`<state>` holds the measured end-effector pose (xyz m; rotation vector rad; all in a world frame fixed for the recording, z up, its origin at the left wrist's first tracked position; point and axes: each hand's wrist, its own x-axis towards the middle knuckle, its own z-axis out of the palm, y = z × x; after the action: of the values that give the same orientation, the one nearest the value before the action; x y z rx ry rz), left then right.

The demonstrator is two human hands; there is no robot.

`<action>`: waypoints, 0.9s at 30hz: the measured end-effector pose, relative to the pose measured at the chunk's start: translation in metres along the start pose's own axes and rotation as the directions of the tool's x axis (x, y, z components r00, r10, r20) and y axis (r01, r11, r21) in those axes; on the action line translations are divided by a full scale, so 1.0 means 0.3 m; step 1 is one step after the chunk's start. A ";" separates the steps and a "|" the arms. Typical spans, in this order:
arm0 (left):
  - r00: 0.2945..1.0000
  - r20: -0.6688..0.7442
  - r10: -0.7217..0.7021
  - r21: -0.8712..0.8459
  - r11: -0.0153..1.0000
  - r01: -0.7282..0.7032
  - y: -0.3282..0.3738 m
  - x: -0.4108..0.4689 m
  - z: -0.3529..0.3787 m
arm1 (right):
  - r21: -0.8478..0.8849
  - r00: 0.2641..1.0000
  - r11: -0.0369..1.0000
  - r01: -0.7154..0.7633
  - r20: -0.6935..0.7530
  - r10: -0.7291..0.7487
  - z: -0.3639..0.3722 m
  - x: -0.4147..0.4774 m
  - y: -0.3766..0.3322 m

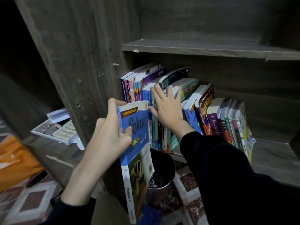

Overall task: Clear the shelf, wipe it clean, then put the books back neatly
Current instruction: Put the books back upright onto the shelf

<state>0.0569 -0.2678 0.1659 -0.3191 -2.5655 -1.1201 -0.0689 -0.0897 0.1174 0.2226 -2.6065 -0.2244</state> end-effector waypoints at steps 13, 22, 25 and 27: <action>0.993 -0.044 0.107 0.054 0.993 -0.104 0.037 0.014 -0.055 | 0.024 0.996 1.000 0.001 -0.089 0.002 0.014 -0.037 0.040; 0.988 -0.066 0.141 -0.001 0.990 -0.142 0.048 0.102 -0.096 | 0.034 0.967 0.999 -0.004 -0.253 0.013 0.029 -0.069 0.067; 0.985 -0.059 0.160 0.012 0.987 -0.160 0.057 0.138 -0.085 | 0.026 0.966 1.000 -0.006 -0.260 0.013 0.025 -0.082 0.076; 0.984 -0.042 0.175 0.016 0.985 -0.174 0.062 0.159 -0.083 | 0.021 0.968 1.000 -0.004 -0.253 0.009 0.025 -0.085 0.081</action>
<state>0.0240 -0.2704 0.2122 -0.5005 -2.4513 -1.0356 -0.0535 -0.0601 0.1037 0.2333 -2.3566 -0.1563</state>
